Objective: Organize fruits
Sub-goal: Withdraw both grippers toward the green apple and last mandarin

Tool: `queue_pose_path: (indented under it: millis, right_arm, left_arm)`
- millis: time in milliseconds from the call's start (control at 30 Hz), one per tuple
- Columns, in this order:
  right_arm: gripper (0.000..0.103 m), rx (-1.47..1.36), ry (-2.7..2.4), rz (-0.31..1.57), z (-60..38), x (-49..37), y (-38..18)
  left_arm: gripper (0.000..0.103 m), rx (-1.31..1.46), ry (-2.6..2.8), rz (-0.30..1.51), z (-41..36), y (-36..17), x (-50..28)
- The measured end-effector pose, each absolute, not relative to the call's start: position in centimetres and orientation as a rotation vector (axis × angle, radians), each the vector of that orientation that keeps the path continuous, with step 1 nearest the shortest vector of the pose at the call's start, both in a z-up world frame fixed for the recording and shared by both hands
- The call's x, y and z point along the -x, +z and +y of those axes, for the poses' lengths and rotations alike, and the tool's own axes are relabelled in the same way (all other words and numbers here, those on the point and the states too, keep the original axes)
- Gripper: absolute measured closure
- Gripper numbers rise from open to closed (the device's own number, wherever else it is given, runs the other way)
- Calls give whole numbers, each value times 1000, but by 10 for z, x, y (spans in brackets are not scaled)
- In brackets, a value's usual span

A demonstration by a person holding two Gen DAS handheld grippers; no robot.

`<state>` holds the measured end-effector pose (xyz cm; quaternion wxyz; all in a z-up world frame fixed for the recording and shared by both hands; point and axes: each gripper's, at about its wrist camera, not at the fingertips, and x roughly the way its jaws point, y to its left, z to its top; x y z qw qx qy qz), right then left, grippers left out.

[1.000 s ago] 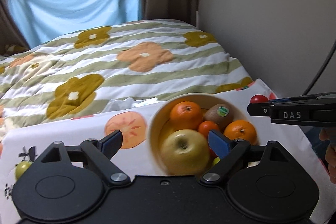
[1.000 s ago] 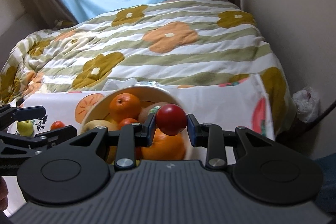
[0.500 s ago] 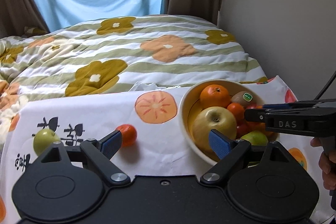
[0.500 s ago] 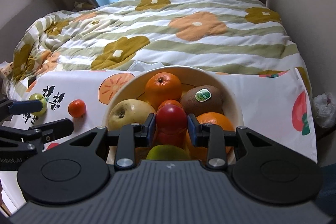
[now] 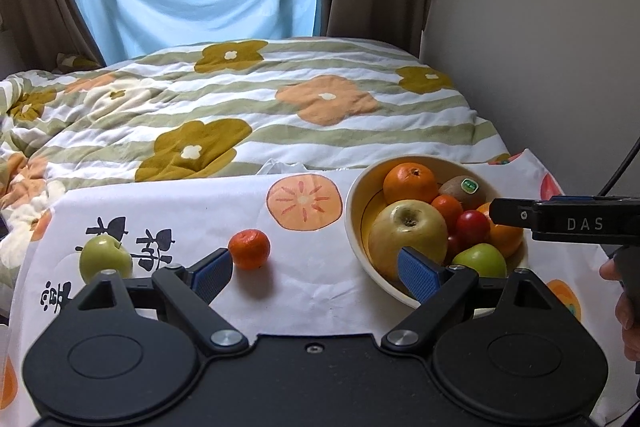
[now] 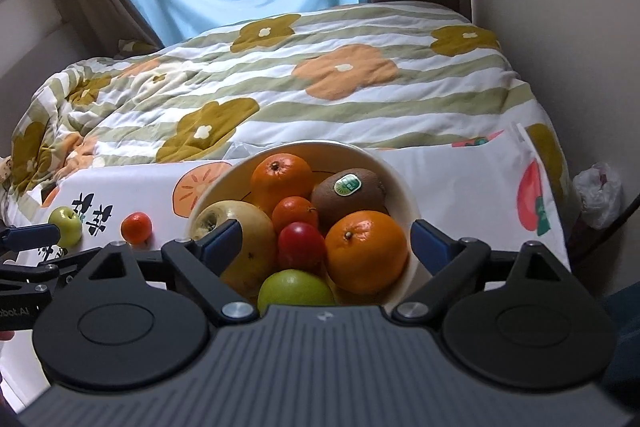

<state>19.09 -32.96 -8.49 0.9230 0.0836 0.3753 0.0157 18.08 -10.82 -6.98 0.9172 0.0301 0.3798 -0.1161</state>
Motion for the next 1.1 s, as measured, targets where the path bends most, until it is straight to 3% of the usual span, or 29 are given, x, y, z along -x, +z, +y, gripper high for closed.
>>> queue_pose_path:
  millis: [900, 1100]
  right_arm:
    - [0, -104, 241, 710, -297, -122, -26]
    - [0, -94, 280, 711, -269, -122, -23]
  left_arm:
    - [9, 15, 39, 671, -70, -11, -74]
    - [0, -16, 92, 665, -46, -5, -73]
